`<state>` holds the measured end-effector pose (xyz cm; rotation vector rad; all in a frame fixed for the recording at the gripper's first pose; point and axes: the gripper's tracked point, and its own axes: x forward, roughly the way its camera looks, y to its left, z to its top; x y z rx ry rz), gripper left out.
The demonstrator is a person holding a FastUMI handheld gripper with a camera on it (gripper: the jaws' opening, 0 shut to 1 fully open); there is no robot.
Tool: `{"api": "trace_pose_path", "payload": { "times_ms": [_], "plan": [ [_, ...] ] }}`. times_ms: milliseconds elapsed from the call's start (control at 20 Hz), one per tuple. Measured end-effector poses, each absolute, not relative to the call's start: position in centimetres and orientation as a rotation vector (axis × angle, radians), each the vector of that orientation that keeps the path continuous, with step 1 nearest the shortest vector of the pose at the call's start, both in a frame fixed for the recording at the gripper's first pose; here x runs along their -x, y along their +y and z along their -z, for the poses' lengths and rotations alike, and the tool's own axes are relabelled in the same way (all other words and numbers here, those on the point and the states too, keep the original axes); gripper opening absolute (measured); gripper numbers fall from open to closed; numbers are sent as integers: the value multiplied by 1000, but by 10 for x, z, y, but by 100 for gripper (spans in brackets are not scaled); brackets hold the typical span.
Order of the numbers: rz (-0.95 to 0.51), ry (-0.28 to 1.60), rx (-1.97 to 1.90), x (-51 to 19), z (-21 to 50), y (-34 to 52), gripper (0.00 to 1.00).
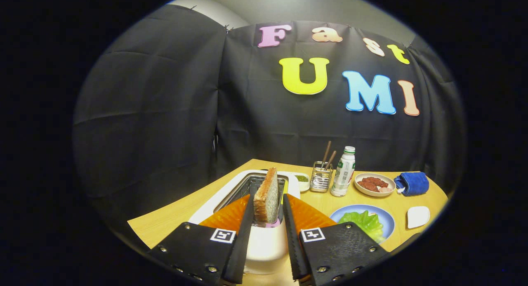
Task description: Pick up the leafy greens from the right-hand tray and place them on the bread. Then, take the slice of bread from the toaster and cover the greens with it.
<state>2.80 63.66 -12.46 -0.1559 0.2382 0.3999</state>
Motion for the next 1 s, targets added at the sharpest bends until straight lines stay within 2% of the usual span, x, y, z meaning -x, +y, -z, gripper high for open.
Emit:
{"api": "trace_pose_path", "payload": {
  "times_ms": [300, 350, 400, 500, 1000],
  "plan": [
    [-432, 237, 228, -37, 131, 653, 44],
    [-391, 235, 233, -45, 131, 644, 40],
    [-381, 230, 217, -46, 130, 642, 14],
    [-384, 228, 200, -45, 129, 641, 6],
    [-417, 185, 169, -39, 64, 630, 6]
  ]
}}
